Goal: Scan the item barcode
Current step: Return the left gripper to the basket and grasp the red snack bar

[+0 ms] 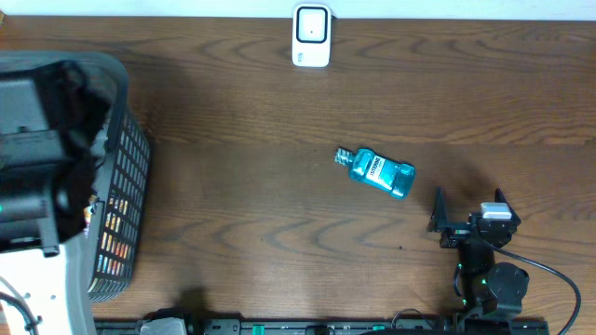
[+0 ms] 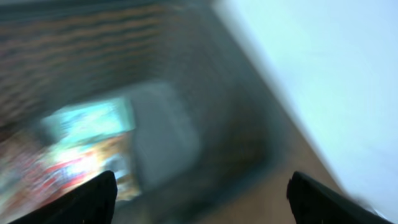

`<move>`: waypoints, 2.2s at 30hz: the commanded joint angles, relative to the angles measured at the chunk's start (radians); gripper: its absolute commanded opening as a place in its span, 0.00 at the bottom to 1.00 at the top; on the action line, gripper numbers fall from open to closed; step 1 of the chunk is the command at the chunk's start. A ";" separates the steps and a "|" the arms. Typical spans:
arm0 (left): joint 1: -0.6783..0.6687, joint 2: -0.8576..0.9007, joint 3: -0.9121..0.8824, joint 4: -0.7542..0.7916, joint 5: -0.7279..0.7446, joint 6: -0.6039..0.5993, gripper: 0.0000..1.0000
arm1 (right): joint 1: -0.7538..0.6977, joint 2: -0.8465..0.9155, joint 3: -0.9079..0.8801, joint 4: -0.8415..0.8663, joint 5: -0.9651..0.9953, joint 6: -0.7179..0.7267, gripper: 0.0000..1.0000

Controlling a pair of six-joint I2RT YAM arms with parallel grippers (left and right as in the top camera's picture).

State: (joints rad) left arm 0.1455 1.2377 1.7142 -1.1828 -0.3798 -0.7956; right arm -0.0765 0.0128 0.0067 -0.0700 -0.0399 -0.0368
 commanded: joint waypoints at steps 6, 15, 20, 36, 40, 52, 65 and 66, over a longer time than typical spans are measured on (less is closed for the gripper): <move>0.317 0.083 -0.164 -0.181 -0.010 -0.264 0.87 | -0.006 -0.002 -0.001 -0.005 0.008 -0.005 0.99; 0.526 0.109 -0.520 0.011 0.043 -0.286 0.87 | -0.006 -0.002 -0.001 -0.004 0.008 -0.005 0.99; 0.607 0.111 -0.642 0.137 0.043 -0.224 0.87 | -0.006 -0.002 -0.001 -0.004 0.007 -0.005 0.99; 0.648 0.433 -0.708 0.332 0.043 -0.095 0.73 | -0.006 -0.002 -0.001 -0.004 0.008 -0.005 0.99; 0.648 0.496 -0.709 0.328 0.067 -0.095 0.20 | -0.006 -0.002 -0.001 -0.004 0.008 -0.005 0.99; 0.648 0.284 -0.579 0.215 0.087 -0.095 0.08 | -0.006 -0.002 -0.001 -0.005 0.008 -0.005 0.99; 0.577 -0.180 -0.518 0.373 0.699 -0.095 0.08 | -0.006 -0.002 -0.001 -0.005 0.008 -0.005 0.99; 0.525 -0.213 -0.518 0.401 0.748 -0.095 0.08 | -0.006 -0.002 -0.001 -0.005 0.008 -0.005 0.99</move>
State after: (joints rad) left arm 0.7536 1.0889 1.1862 -0.8238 0.1310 -0.8932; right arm -0.0765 0.0128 0.0067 -0.0704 -0.0368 -0.0368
